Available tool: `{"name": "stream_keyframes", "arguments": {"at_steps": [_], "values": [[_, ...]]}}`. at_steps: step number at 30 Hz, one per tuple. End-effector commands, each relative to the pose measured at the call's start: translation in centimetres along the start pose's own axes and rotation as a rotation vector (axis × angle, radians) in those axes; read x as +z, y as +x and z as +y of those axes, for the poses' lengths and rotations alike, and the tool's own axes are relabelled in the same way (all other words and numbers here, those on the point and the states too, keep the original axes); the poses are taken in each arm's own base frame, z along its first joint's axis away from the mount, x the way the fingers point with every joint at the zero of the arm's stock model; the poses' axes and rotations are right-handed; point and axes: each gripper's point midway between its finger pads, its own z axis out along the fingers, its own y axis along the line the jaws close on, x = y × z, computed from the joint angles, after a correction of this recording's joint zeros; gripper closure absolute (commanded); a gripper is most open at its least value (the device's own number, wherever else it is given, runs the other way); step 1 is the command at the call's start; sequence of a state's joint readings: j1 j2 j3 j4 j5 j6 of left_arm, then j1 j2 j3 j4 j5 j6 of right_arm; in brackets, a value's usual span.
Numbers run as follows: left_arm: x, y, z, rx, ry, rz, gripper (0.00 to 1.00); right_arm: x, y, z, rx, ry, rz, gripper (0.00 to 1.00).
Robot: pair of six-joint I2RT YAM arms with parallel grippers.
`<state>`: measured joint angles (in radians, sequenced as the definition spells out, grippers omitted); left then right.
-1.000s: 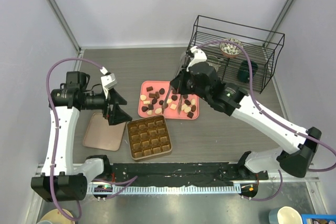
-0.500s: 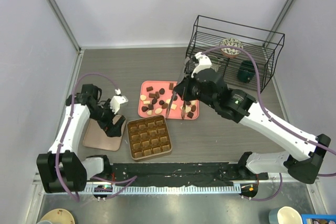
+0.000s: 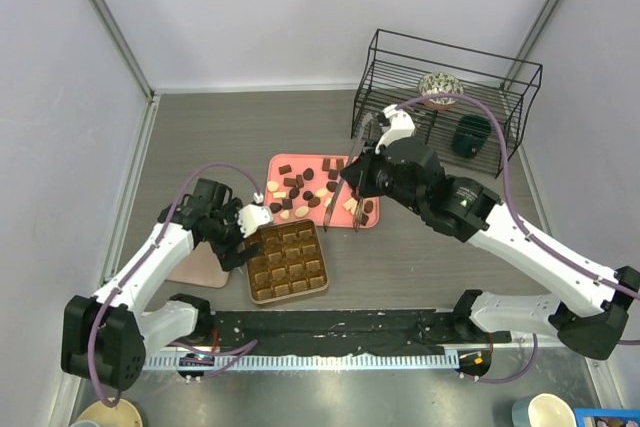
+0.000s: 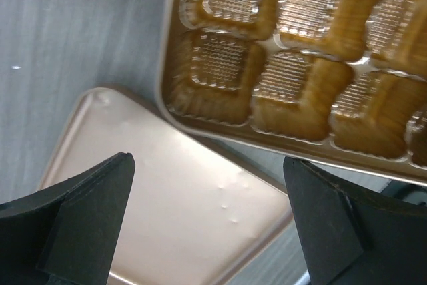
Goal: Pack the chocolate
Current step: Move the packing box to the center of the board.
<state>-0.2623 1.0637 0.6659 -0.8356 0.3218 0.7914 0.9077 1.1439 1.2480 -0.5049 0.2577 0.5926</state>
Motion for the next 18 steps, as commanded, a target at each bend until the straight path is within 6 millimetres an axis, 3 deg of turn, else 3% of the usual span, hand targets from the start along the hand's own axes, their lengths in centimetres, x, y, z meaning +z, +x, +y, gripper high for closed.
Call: {"name": "stream_keyframes", "arguments": {"at_steps": [1,9,18], "values": [[0.2,-2.5,3.9,-0.003,-0.147,-0.067,0.00,-1.8,-2.1,0.4,0.029,-0.021,-0.079,0.99],[1.9,-3.9,3.3,0.000,-0.110,-0.080,0.00,-2.5,-2.1,-0.3,0.026,-0.004,-0.087,0.99],[2.0,-8.6,1.5,-0.008,-0.041,-0.138,0.00,-2.7,-1.4,-1.3,0.028,0.023,-0.086,0.99]]}}
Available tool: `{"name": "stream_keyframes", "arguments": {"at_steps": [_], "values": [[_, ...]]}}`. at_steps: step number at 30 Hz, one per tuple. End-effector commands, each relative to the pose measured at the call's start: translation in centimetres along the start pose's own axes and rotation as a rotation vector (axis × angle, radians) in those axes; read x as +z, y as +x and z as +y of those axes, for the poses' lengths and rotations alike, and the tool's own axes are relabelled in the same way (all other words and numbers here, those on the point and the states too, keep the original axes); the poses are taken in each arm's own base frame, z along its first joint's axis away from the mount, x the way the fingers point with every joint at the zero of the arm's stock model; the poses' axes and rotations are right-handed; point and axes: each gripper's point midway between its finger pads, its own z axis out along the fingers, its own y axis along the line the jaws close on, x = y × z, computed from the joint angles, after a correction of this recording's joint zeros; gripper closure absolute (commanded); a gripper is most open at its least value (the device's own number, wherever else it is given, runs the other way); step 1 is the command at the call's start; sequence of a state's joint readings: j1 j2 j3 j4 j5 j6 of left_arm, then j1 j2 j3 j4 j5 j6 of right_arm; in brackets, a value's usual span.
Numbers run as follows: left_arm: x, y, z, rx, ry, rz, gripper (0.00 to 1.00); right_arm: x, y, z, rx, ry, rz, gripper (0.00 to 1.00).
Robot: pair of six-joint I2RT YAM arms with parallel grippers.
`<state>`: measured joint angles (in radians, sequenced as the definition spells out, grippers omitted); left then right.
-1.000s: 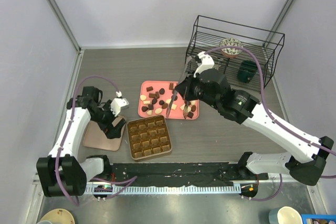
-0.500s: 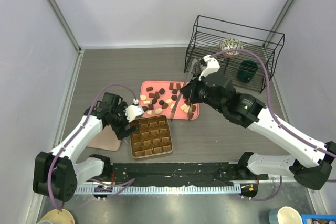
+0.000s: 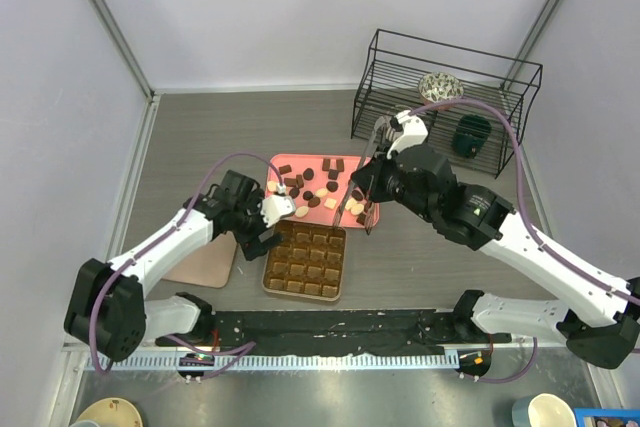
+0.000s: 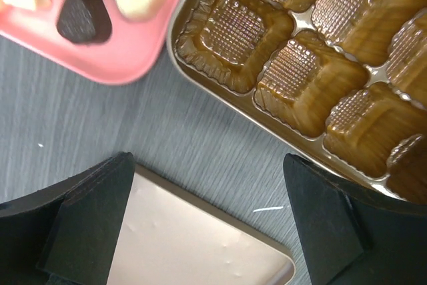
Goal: Pack the chocolate
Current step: Move the packing box to the center of the board.
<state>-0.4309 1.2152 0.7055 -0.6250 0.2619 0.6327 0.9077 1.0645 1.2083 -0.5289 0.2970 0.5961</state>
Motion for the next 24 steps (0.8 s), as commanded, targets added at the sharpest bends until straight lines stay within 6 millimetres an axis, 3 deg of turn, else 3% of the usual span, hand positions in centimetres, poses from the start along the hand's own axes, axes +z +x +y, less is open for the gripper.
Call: {"name": "stream_keyframes", "arguments": {"at_steps": [1,7,11,13,18,24], "values": [[-1.0,-4.3,0.2,-0.026,-0.003,-0.106,0.00,-0.9,-1.2,-0.1,0.021,0.004,-0.053,0.99],[-1.5,-4.1,-2.1,-0.027,0.048,-0.110,0.00,-0.9,-1.1,-0.7,0.011,0.024,-0.057,0.99],[-1.7,-1.7,-2.9,-0.009,0.046,-0.048,0.00,-0.8,-0.7,-1.1,0.004,0.042,-0.047,0.99],[-1.9,-0.4,-2.4,0.015,-0.005,-0.011,0.00,-0.7,-0.5,-1.5,-0.004,0.058,-0.043,0.99],[-2.3,1.6,-2.4,0.055,-0.063,0.007,0.00,0.3,2.4,-4.5,-0.050,0.178,0.022,0.99],[-2.1,1.0,-3.8,0.014,-0.004,-0.036,0.00,1.1,6.1,-7.9,-0.086,0.300,0.098,0.99]]}}
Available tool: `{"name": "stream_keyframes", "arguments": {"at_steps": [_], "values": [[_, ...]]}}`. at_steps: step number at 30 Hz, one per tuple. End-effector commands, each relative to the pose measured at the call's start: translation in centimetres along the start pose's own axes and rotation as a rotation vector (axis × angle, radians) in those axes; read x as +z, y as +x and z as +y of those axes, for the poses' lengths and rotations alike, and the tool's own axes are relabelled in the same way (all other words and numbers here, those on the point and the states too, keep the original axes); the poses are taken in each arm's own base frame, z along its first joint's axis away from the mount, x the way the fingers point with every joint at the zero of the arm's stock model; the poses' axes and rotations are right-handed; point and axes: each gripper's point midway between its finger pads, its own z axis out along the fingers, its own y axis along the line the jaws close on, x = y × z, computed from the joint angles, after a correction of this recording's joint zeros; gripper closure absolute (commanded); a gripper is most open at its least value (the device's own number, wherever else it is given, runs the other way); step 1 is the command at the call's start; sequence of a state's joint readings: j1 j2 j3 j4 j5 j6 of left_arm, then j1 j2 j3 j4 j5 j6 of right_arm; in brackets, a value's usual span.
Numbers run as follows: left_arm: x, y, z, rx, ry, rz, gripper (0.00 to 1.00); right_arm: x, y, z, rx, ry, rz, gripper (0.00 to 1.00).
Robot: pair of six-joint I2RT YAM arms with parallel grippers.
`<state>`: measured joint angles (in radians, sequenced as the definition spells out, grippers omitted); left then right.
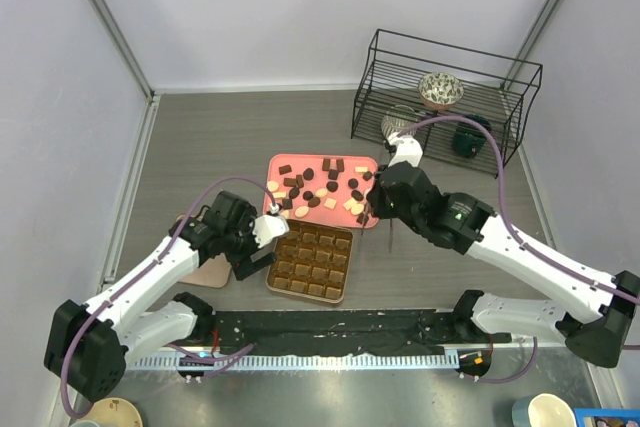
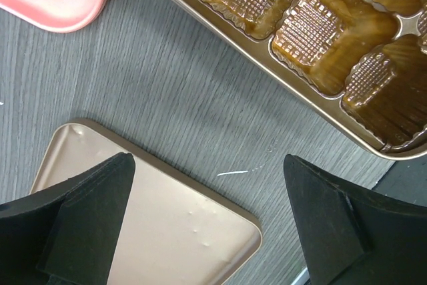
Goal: Pack the chocolate
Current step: Move the packing box to the center of the board, then adjust the clamp.
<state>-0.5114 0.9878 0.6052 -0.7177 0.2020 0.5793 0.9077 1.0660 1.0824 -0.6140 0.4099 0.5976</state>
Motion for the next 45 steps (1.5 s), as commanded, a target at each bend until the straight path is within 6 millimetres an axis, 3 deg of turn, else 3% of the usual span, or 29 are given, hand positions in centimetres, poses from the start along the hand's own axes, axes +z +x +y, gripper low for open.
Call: {"name": "stream_keyframes", "arguments": {"at_steps": [1,6,12,26,38,45], "values": [[-0.2,-1.1,-0.7,-0.013,0.038,-0.048,0.00,0.9,1.7,-2.4,-0.020,0.108,0.016,0.99],[-0.2,-1.8,-1.7,-0.016,0.093,-0.084,0.00,1.7,2.7,-2.9,-0.020,0.130,0.024,0.99],[0.0,-1.4,-2.4,-0.019,0.119,-0.077,0.00,4.0,3.8,-2.9,-0.027,0.155,0.027,0.99],[-0.4,-1.6,-3.6,0.042,0.153,-0.090,0.00,8.3,2.6,-0.3,-0.039,0.149,-0.015,0.99],[-0.8,-2.9,-3.8,0.025,0.165,-0.127,0.00,8.7,0.8,2.1,-0.004,0.079,-0.042,0.99],[-3.5,-5.8,-1.4,-0.005,0.060,-0.176,0.00,8.1,-0.5,1.5,-0.032,0.105,-0.073,0.99]]}}
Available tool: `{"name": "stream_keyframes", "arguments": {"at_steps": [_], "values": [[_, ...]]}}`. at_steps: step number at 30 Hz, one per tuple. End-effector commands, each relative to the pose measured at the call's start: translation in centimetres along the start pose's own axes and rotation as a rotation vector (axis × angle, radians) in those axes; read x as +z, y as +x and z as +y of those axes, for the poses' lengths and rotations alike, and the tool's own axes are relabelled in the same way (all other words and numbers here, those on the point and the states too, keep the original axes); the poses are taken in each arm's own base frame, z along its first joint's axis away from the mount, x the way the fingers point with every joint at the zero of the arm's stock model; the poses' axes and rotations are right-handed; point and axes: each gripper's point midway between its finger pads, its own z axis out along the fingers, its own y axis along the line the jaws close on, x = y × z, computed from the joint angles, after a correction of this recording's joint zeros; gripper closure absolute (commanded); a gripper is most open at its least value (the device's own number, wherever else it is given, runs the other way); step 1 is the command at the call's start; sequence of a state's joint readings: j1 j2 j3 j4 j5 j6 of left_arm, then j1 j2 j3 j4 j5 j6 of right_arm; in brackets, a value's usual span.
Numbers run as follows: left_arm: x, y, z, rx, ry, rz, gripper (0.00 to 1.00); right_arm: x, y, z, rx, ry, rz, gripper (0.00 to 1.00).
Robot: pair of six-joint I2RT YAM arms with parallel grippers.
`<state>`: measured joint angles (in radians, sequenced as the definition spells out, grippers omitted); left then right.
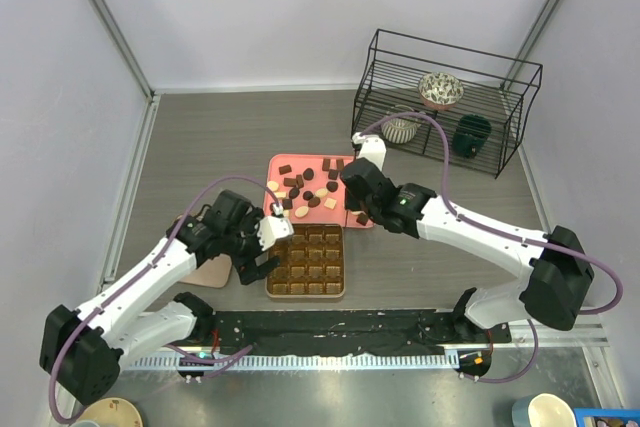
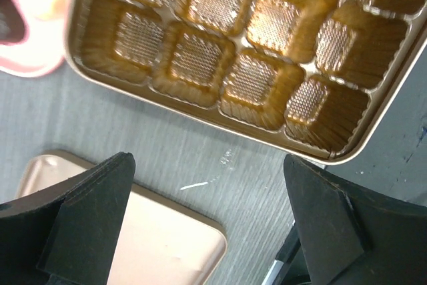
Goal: Pack the chocolate
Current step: Adjust the clamp.
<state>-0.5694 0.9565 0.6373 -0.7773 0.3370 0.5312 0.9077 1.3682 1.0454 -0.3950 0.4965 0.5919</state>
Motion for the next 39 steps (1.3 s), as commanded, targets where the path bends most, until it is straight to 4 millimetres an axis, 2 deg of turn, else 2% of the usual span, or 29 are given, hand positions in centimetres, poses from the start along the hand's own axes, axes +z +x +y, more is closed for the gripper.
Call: {"name": "stream_keyframes", "arguments": {"at_steps": [1,2,3,5,6,8,10,11,12,13,15,17,18,22,29,35,39], "values": [[-3.2,-4.3,1.7,-0.004,-0.091,-0.100,0.00,-1.2,-4.4,0.6,0.021,-0.010,-0.107,0.99],[-3.7,-4.8,1.9,-0.010,-0.104,-0.110,0.00,-1.8,-5.2,0.4,0.027,-0.012,-0.122,0.99],[-4.9,-6.1,2.2,-0.025,-0.123,-0.143,0.00,-2.4,-6.3,0.1,0.023,-0.008,-0.142,0.99],[-6.2,-7.2,1.8,-0.043,-0.112,-0.177,0.00,-3.9,-7.8,-0.2,0.025,-0.014,-0.173,0.99],[-7.5,-8.6,1.9,-0.049,-0.121,-0.218,0.00,-4.9,-8.9,0.2,0.027,-0.035,-0.189,0.99],[-8.6,-9.8,1.0,-0.064,-0.081,-0.257,0.00,-6.8,-10.5,1.3,0.042,-0.116,-0.209,0.99],[-10.6,-11.7,0.3,-0.060,-0.052,-0.316,0.00,-7.9,-11.1,2.4,0.049,-0.194,-0.214,0.99],[-11.1,-11.8,-0.2,-0.067,-0.029,-0.321,0.01,-9.0,-11.4,3.1,0.055,-0.251,-0.221,0.99],[-11.7,-12.6,-1.2,-0.059,0.020,-0.354,0.00,-9.9,-11.6,4.7,0.054,-0.348,-0.214,0.99],[-13.1,-13.8,-1.6,-0.038,0.032,-0.394,0.00,-10.5,-11.6,5.4,0.051,-0.402,-0.209,0.99],[-14.1,-14.8,-3.1,-0.024,0.113,-0.430,0.00,-12.4,-11.8,7.2,0.048,-0.532,-0.216,0.99],[-15.6,-16.1,-3.9,-0.005,0.158,-0.471,0.00,-13.4,-11.5,8.0,0.035,-0.604,-0.230,0.99],[-15.9,-16.6,-4.8,-0.003,0.218,-0.481,0.00,-14.8,-12.6,8.4,0.047,-0.660,-0.280,0.99],[-16.9,-18.0,-6.3,0.010,0.333,-0.510,0.00,-16.7,-12.1,10.0,-0.010,-0.798,-0.287,0.99],[-16.6,-18.3,-6.4,0.022,0.367,-0.511,0.00,-19.2,-11.5,12.6,-0.093,-0.988,-0.270,0.99],[-16.9,-18.4,-6.7,0.023,0.389,-0.511,0.00,-20.9,-10.9,13.2,-0.141,-1.077,-0.261,0.99],[-17.7,-19.1,-7.7,0.025,0.463,-0.542,0.00,-22.1,-11.0,13.6,-0.140,-1.135,-0.272,0.99]]}}
